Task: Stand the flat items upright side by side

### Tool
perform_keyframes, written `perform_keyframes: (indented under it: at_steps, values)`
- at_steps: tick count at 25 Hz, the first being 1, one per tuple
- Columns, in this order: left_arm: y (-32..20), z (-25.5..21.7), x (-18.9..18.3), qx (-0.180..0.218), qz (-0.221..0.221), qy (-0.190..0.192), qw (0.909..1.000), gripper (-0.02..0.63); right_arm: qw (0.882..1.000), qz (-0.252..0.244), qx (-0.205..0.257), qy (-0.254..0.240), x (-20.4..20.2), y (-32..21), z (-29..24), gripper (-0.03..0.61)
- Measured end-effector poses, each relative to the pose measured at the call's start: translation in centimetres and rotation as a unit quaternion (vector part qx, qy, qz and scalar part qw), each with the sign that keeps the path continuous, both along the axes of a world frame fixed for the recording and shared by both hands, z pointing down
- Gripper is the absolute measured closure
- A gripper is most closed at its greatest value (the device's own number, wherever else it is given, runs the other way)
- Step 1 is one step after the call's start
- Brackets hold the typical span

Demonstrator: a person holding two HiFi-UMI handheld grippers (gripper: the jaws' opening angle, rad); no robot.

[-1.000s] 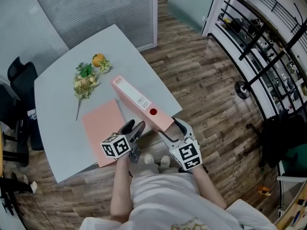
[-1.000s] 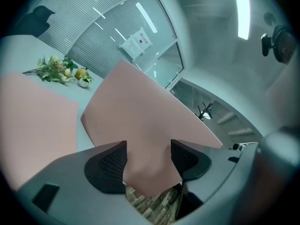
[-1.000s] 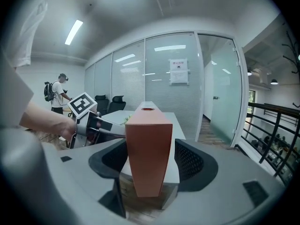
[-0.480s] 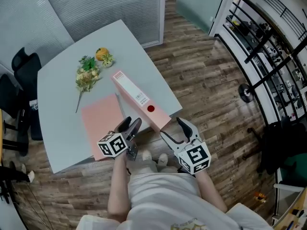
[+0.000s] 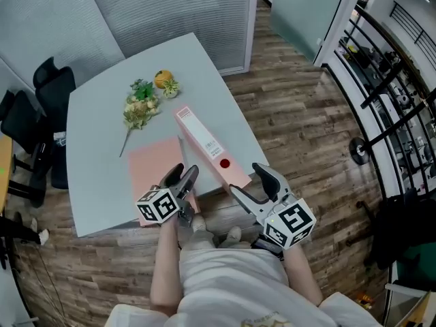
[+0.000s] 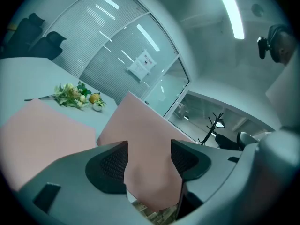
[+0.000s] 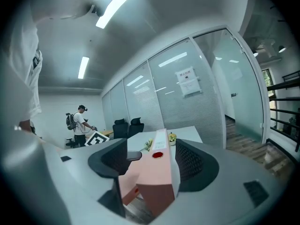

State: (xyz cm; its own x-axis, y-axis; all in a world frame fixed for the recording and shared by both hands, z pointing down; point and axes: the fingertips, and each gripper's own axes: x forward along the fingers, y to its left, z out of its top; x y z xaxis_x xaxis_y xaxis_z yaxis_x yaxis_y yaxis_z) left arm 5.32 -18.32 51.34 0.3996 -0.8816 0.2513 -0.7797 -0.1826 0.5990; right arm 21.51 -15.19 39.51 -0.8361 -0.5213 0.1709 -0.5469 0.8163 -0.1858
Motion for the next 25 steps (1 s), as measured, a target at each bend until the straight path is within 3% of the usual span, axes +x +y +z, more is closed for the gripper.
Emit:
perform_keyframes:
  at_steps: [5, 12, 22, 25]
  values:
    - [-0.9, -1.4, -1.8, 0.016, 0.001, -0.001, 0.9999, 0.325, 1.000, -0.019, 0.004, -0.022, -2.5, -2.1, -2.4, 0.255]
    - [-2.9, -2.0, -4.7, 0.029, 0.004, 0.017, 0.9994, 0.325, 0.999, -0.024, -0.002, 0.027, -6.8, -5.3, -2.7, 0.255]
    - [-5.7, -0.9, -6.8, 0.026, 0.063, 0.049, 0.9964, 0.325, 0.994, 0.018, -0.013, 0.104, -9.4, -9.2, 0.6, 0.253]
    - [-6.4, -0.5, -7.2, 0.022, 0.085, 0.065, 0.9940, 0.325, 0.995, 0.050, -0.041, 0.075, -8.6, -10.5, 0.5, 0.252]
